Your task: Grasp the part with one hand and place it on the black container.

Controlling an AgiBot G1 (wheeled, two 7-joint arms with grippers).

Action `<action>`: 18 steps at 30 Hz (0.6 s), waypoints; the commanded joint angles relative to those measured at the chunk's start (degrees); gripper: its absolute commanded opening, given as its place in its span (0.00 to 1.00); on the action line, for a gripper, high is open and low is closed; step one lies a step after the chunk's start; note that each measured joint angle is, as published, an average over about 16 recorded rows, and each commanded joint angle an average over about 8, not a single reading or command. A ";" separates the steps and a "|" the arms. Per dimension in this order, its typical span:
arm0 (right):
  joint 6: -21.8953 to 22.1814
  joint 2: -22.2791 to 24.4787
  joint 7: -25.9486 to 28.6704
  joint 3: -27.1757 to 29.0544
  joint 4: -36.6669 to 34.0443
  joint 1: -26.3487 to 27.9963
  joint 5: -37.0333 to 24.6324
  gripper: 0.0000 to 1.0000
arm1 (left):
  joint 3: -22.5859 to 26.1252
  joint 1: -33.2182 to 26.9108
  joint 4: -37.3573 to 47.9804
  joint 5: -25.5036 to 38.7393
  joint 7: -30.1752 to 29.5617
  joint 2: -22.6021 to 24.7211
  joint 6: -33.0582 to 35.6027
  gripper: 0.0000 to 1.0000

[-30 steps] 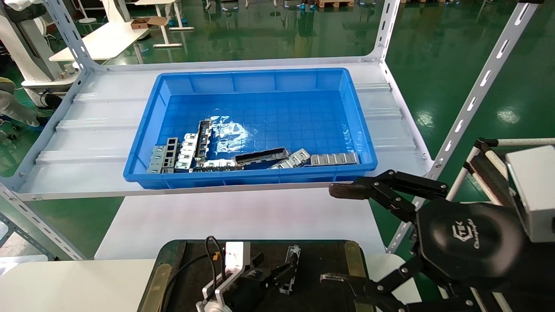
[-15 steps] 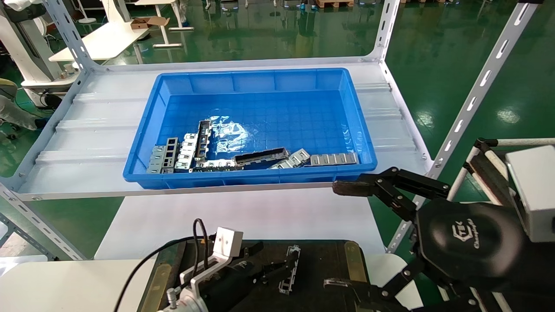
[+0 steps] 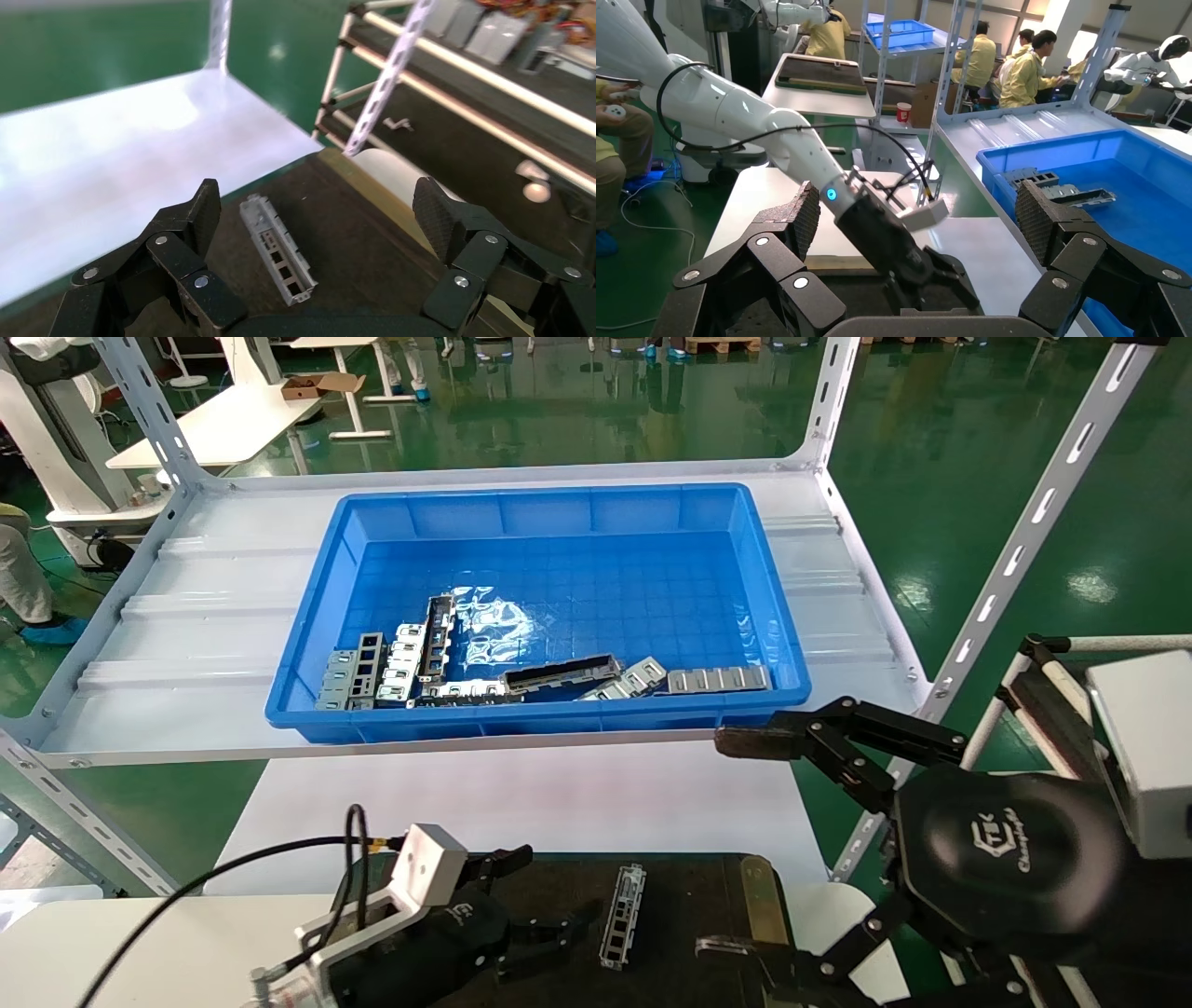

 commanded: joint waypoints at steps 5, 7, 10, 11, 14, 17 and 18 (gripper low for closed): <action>0.00 0.00 0.00 -0.01 0.00 0.00 0.00 1.00 | -6.64 2.68 0.83 -5.98 9.15 -2.66 9.91 1.00; 0.00 0.00 0.00 -0.01 0.00 0.00 0.01 1.00 | -8.19 3.42 1.35 -7.66 11.35 -3.47 12.68 1.00; 0.01 0.01 -0.01 -0.01 0.00 0.00 0.01 1.00 | -9.91 4.19 2.09 -9.74 13.48 -4.59 16.04 1.00; 0.01 0.01 -0.01 -0.01 0.00 0.00 0.01 1.00 | -10.36 4.38 2.28 -10.36 13.93 -4.95 16.98 1.00; 0.01 0.01 -0.01 -0.02 0.00 0.00 0.01 1.00 | -11.41 4.82 2.54 -11.91 14.63 -5.96 19.24 1.00; 0.01 0.01 -0.01 -0.02 0.00 0.01 0.01 1.00 | -12.07 5.14 2.46 -12.97 14.78 -6.87 20.72 1.00; 0.01 0.01 -0.01 -0.02 0.00 0.01 0.01 1.00 | -12.16 5.19 2.43 -13.13 14.79 -7.02 20.93 1.00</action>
